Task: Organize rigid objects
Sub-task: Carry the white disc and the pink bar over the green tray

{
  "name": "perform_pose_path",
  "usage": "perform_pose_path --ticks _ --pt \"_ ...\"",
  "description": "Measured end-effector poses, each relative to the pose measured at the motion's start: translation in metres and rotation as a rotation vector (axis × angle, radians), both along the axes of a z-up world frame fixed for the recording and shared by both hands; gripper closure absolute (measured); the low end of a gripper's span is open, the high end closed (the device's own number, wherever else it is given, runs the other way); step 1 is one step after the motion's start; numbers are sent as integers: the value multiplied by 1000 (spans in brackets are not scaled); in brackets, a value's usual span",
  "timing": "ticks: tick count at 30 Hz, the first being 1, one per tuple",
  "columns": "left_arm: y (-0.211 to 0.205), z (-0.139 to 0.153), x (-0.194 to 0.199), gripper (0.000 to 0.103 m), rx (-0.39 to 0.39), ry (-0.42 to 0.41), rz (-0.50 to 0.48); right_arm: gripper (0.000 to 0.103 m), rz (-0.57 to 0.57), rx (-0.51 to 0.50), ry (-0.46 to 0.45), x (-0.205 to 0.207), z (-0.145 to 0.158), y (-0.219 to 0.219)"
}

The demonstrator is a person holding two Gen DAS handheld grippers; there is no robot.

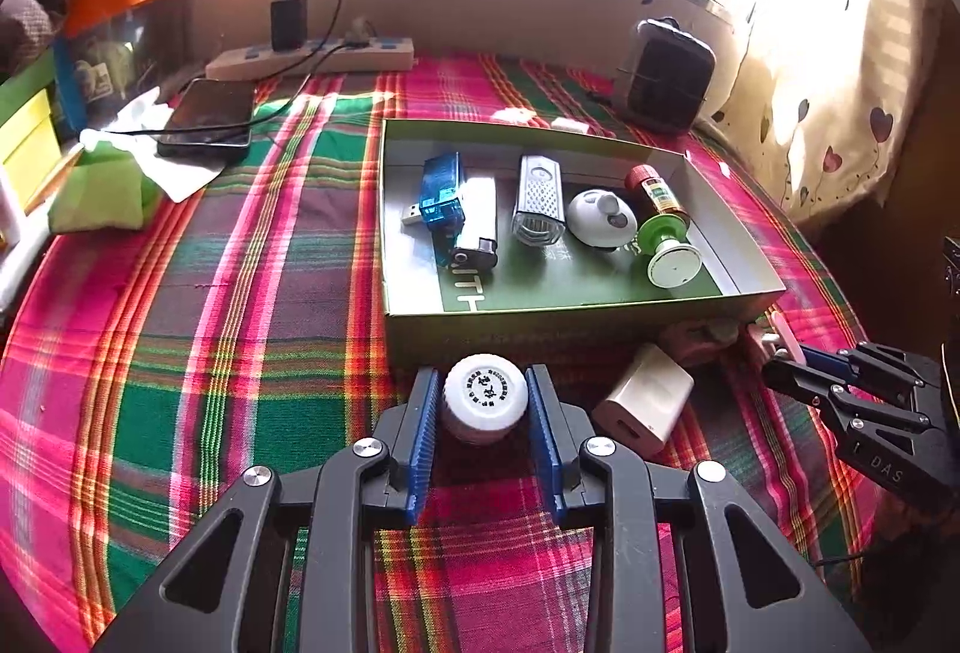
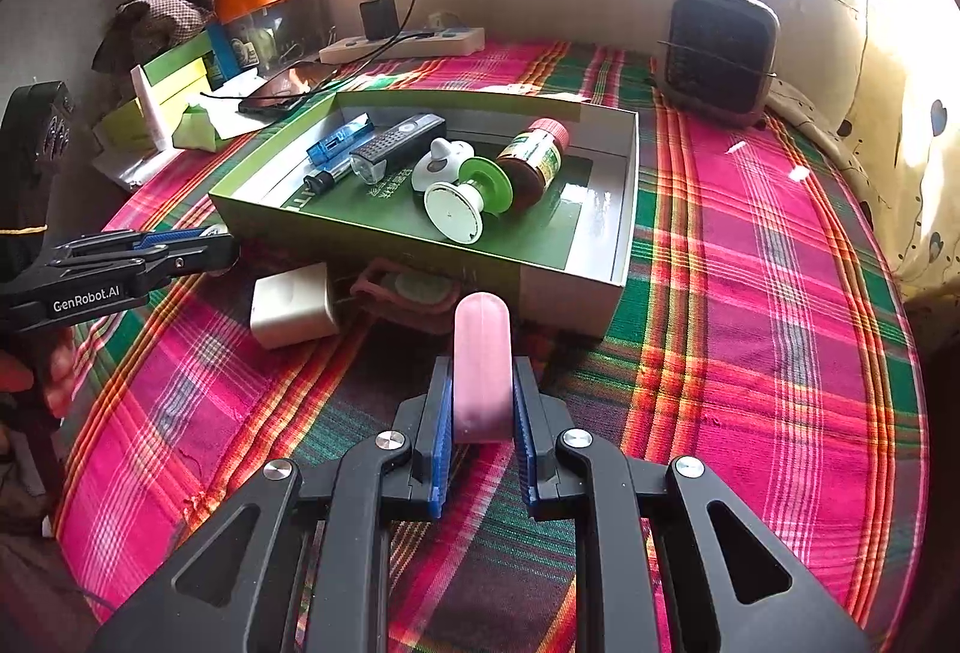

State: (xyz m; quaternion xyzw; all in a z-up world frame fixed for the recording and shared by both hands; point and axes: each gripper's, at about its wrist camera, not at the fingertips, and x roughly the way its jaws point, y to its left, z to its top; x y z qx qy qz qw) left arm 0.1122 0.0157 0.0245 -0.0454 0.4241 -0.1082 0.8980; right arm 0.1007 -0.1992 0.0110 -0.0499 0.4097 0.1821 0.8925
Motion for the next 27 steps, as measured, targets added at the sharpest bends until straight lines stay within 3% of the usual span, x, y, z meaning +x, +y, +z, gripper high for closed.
perform_pose_path --ticks 12,27 --pt "-10 22 8 75 -22 -36 -45 84 -35 25 -44 6 22 -4" --pt "-30 20 45 75 -34 -19 -95 84 -161 -5 -40 59 35 -4"
